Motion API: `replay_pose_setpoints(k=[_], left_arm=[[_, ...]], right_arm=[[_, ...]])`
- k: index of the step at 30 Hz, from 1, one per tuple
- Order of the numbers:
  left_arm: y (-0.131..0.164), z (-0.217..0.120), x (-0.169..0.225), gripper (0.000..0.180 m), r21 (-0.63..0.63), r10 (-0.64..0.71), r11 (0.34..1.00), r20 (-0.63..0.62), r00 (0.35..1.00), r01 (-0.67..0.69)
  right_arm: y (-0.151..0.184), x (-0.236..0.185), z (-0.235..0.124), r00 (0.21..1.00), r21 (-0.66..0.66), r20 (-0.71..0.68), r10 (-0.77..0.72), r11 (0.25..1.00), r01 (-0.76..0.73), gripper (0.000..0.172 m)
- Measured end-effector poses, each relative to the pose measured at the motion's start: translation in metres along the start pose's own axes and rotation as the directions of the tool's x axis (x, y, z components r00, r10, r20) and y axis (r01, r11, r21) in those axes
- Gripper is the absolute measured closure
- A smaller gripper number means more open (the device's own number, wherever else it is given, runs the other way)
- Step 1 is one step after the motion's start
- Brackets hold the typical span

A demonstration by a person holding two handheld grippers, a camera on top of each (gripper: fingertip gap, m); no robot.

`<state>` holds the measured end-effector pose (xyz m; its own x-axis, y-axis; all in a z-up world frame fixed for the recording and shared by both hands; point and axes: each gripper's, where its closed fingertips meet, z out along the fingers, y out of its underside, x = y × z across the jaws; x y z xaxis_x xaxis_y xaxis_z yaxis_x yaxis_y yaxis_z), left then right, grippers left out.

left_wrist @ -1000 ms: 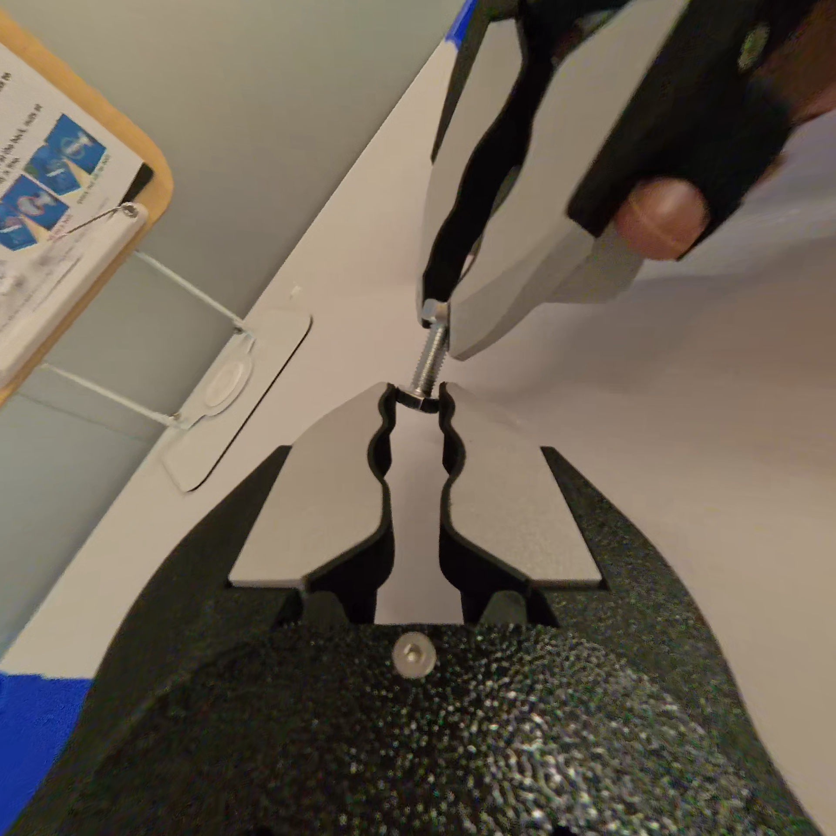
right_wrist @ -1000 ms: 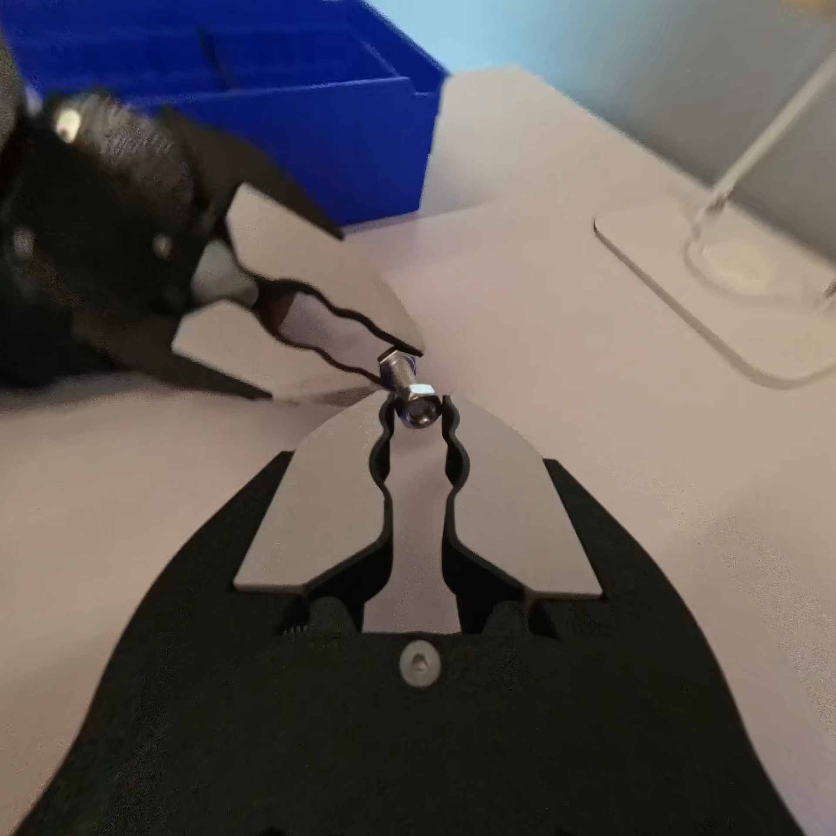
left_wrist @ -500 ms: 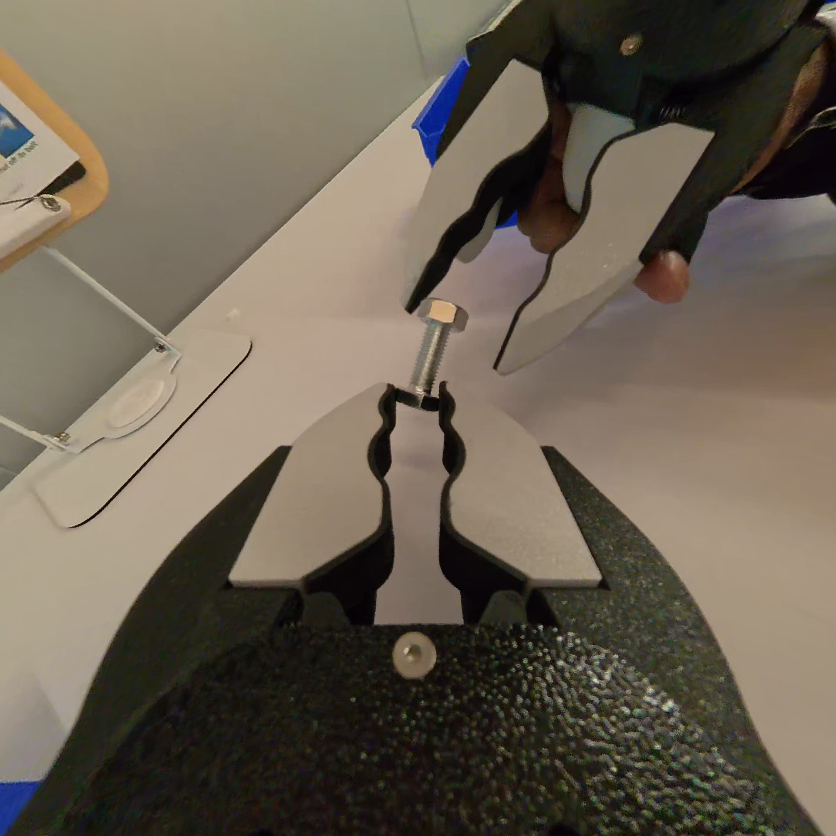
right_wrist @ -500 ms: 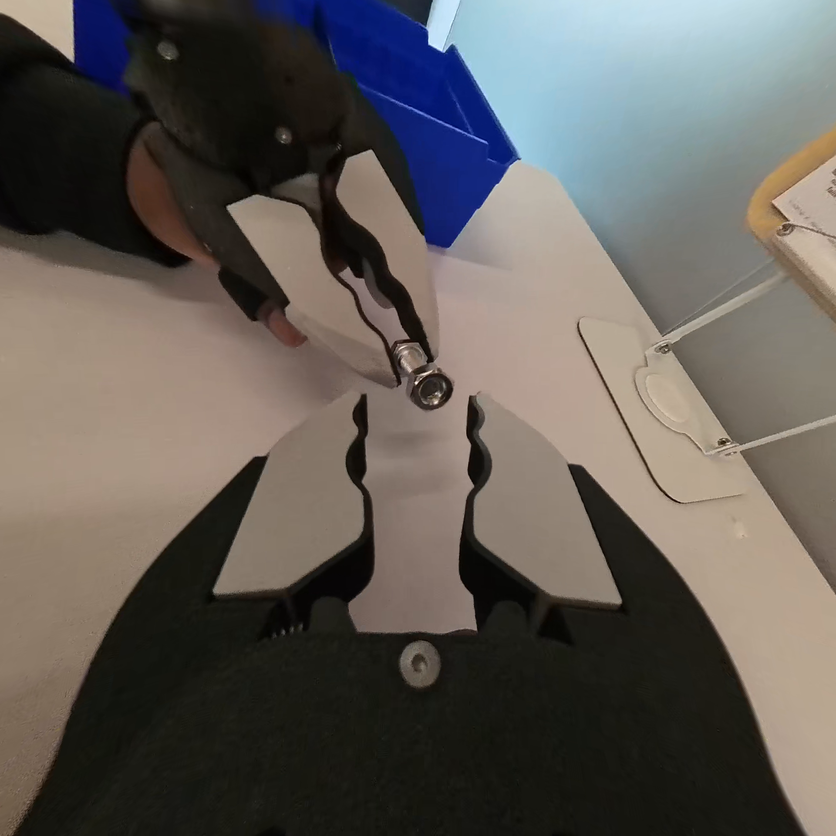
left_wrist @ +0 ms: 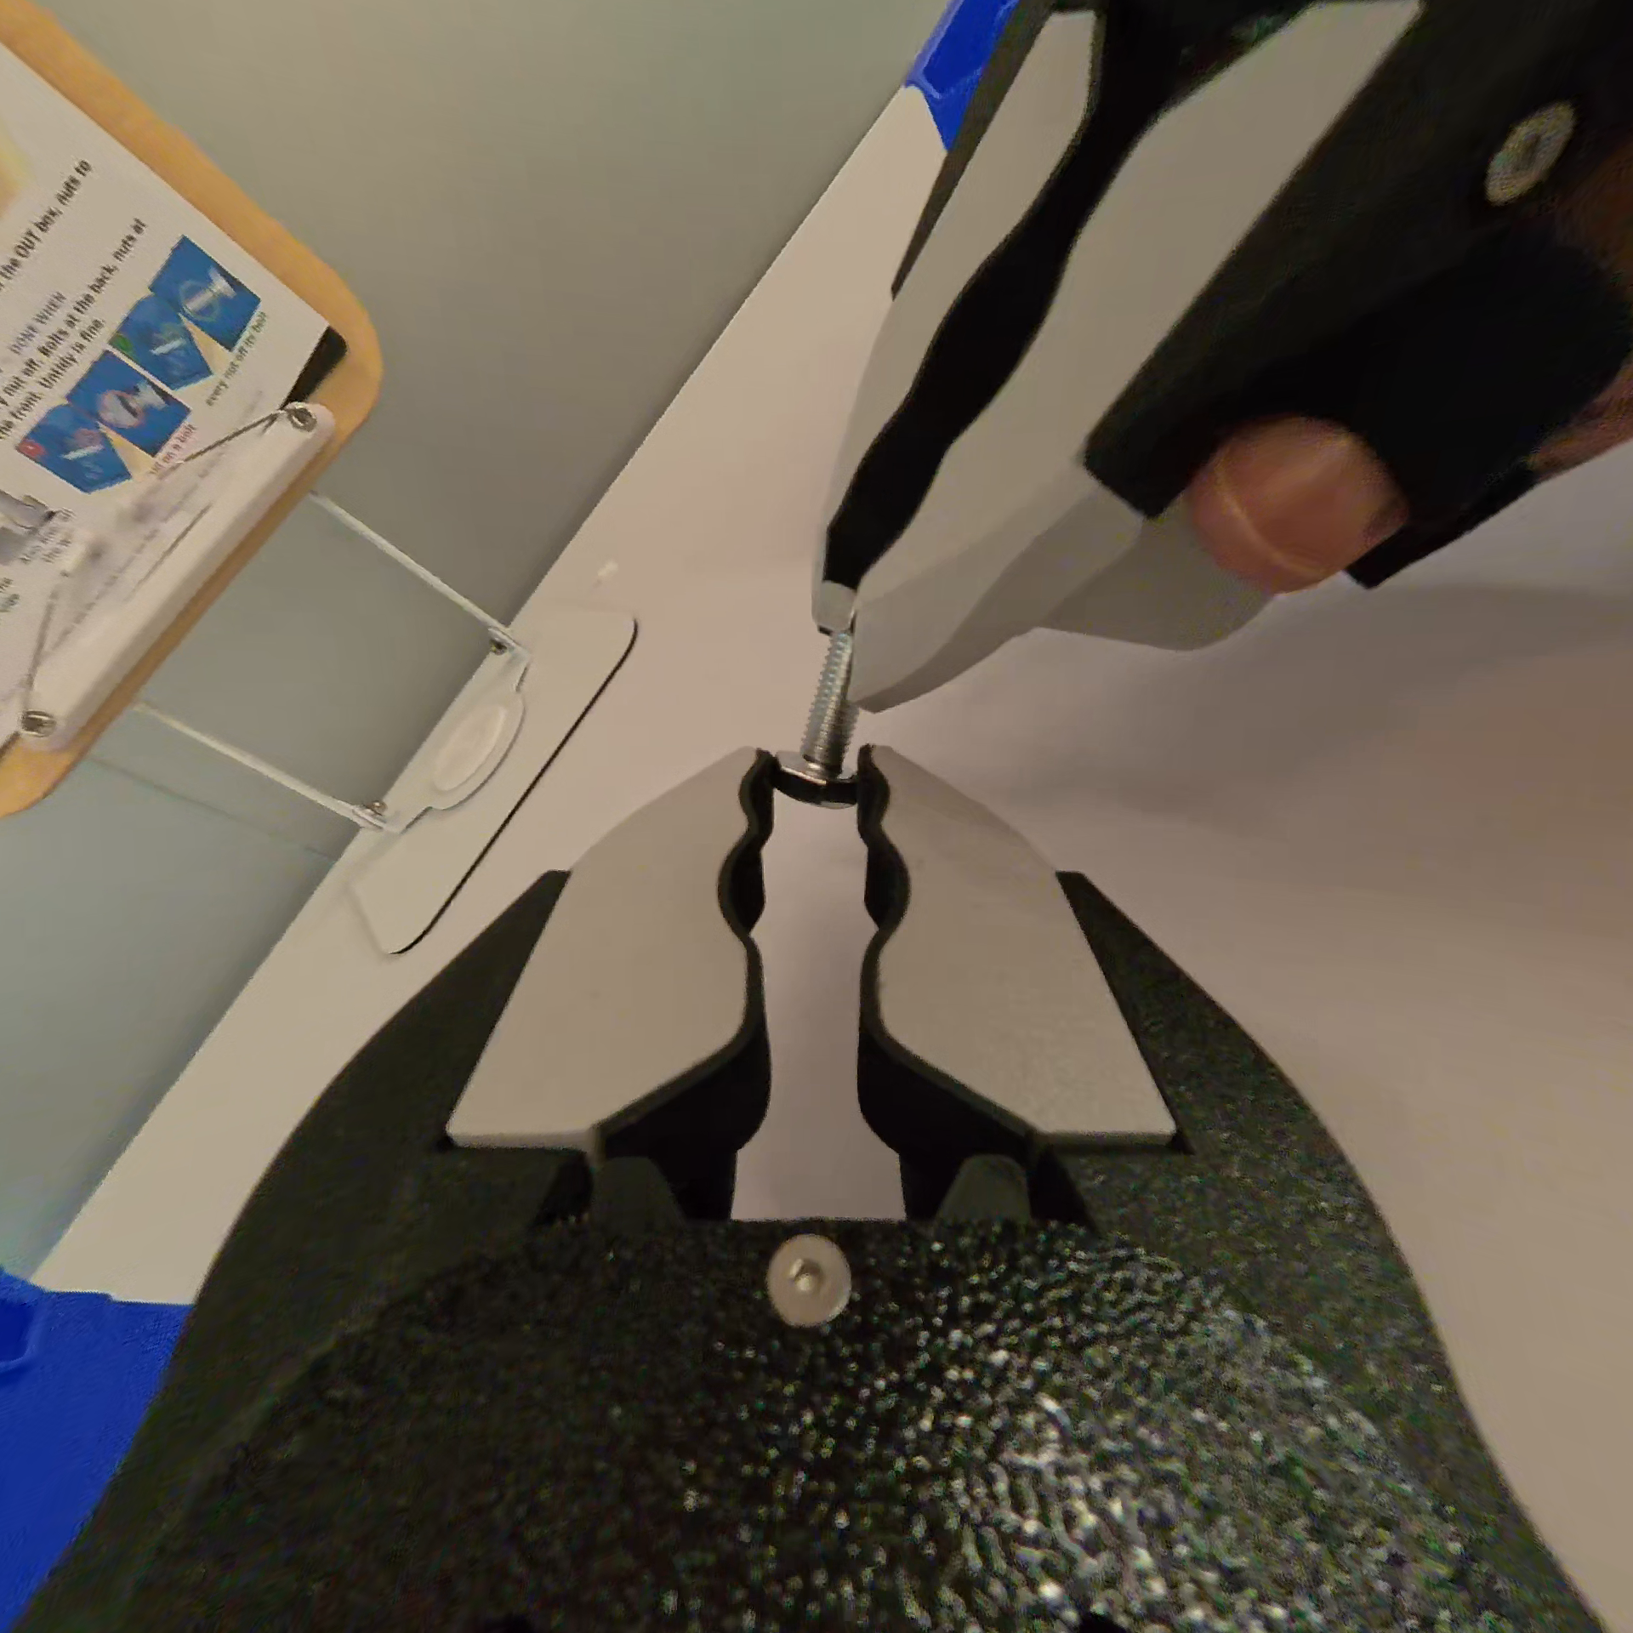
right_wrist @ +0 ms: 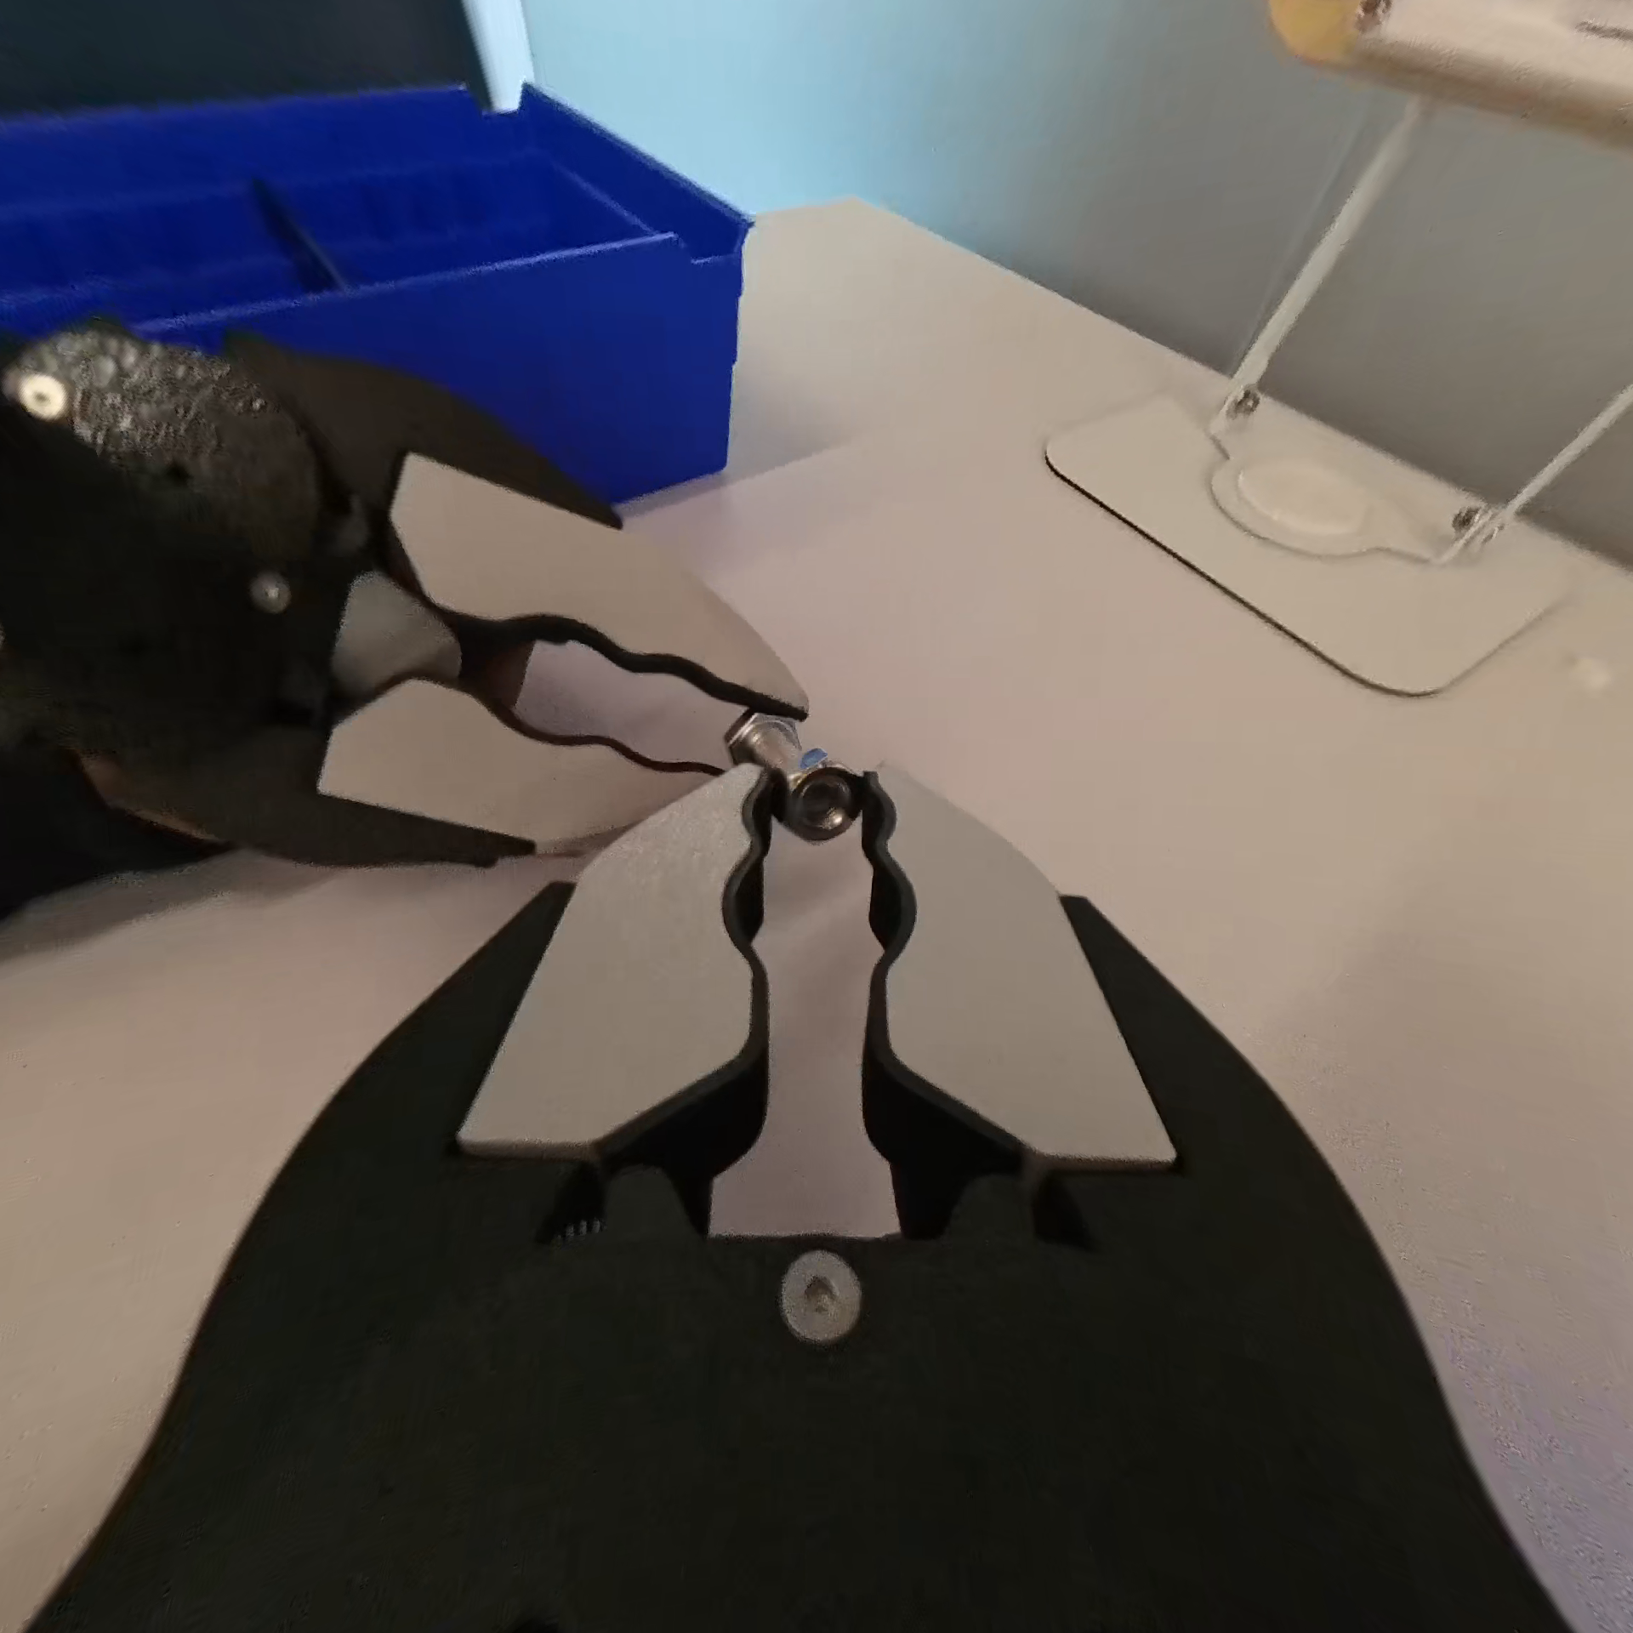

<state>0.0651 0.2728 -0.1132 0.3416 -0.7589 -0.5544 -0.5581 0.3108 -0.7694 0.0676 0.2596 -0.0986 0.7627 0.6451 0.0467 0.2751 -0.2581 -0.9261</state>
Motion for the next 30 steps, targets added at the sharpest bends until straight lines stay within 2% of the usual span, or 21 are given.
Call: replay_pose_setpoints(k=[2,3,5,8,10,14,20,24,26,28,30], left_arm=[[-0.003,0.0,-0.001,0.163,0.007,-0.001,1.0,0.01,1.0,0.001],[-0.004,-0.001,-0.001,0.163,0.016,-0.016,1.0,0.001,1.0,0.016],[-0.005,-0.002,-0.002,0.163,0.032,-0.058,0.998,-0.022,0.998,0.058],[-0.008,-0.007,0.003,0.163,0.079,-0.092,0.992,-0.106,0.99,0.101],[-0.01,-0.009,0.007,0.163,0.096,-0.097,0.989,-0.158,0.983,0.113],[-0.011,-0.011,0.013,0.163,0.103,-0.09,0.988,-0.209,0.974,0.113],[-0.007,-0.011,0.023,0.163,0.072,-0.065,0.994,-0.275,0.959,0.088],[-0.003,-0.012,0.029,0.163,0.05,-0.058,0.996,-0.318,0.946,0.077],[-0.003,-0.012,0.032,0.163,0.047,-0.05,0.996,-0.337,0.94,0.07],[-0.001,-0.01,0.032,0.163,0.039,-0.036,0.998,-0.326,0.945,0.051],[0.0,-0.01,0.029,0.163,0.036,-0.003,0.999,-0.285,0.959,0.014]], right_arm=[[-0.004,0.0,-0.002,0.999,0.037,0.027,0.025,0.999,-0.026,0.152],[-0.007,-0.002,-0.003,0.998,0.065,0.067,0.009,0.998,-0.013,0.146],[-0.013,-0.007,-0.007,0.988,0.107,0.141,-0.06,0.993,0.045,0.133],[-0.017,-0.009,-0.017,0.959,0.155,0.179,-0.219,0.969,0.192,0.126],[-0.01,-0.014,-0.021,0.921,0.147,0.222,-0.32,0.945,0.293,0.128],[0.005,-0.015,-0.023,0.849,0.113,0.225,-0.479,0.878,0.465,0.131],[0.008,-0.014,-0.024,0.802,0.119,0.182,-0.569,0.822,0.557,0.129],[0.016,-0.019,-0.023,0.758,0.106,0.202,-0.62,0.784,0.612,0.136],[0.019,-0.021,-0.021,0.75,0.096,0.21,-0.627,0.777,0.622,0.152],[0.02,-0.02,-0.02,0.76,0.073,0.211,-0.614,0.786,0.614,0.153],[0.02,-0.018,-0.016,0.813,0.027,0.218,-0.539,0.836,0.547,0.153]])
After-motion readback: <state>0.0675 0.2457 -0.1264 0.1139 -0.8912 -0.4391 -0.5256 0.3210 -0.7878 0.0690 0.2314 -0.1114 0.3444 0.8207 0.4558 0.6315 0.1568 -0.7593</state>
